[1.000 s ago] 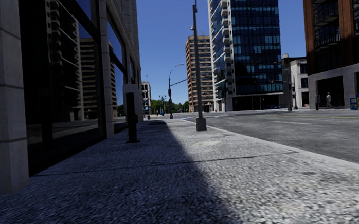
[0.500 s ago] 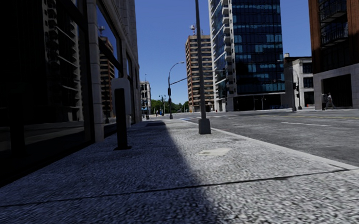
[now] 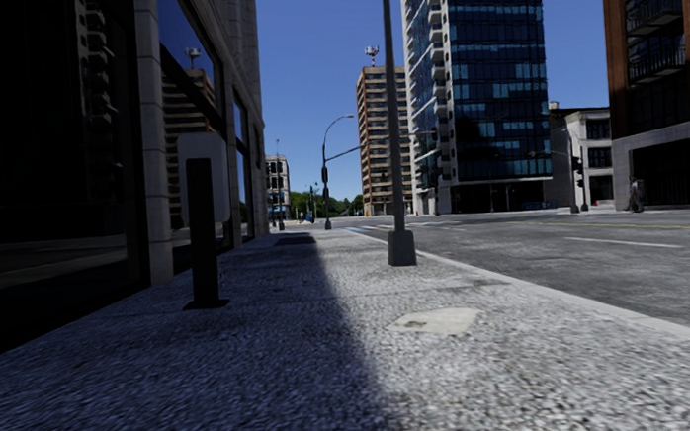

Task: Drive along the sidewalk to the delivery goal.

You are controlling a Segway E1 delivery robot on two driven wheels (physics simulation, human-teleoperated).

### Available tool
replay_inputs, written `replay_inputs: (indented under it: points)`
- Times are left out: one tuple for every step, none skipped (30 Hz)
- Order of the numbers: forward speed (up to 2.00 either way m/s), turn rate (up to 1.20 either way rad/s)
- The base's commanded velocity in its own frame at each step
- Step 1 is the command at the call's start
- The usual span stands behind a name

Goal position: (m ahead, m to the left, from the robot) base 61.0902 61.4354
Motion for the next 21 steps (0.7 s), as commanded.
replay_inputs:
  points:
    - [2.0,0.0]
    - [2.0,0.0]
    - [2.0,0.0]
    - [2.0,0.0]
    - [2.0,0.0]
    - [2.0,0.02]
    - [2.0,0.13]
    - [2.0,0.13]
    - [2.0,0.2]
    - [2.0,0.22]
    - [2.0,0.25]
    - [2.0,0.25]
    - [2.0,0.26]
    - [2.0,0.26]
    - [2.0,0.26]
    - [2.0,0.26]
    - [2.0,0.27]
    - [2.0,0.27]
    - [2.0,0.27]
    - [2.0,0.27]
    - [2.0,0.27]
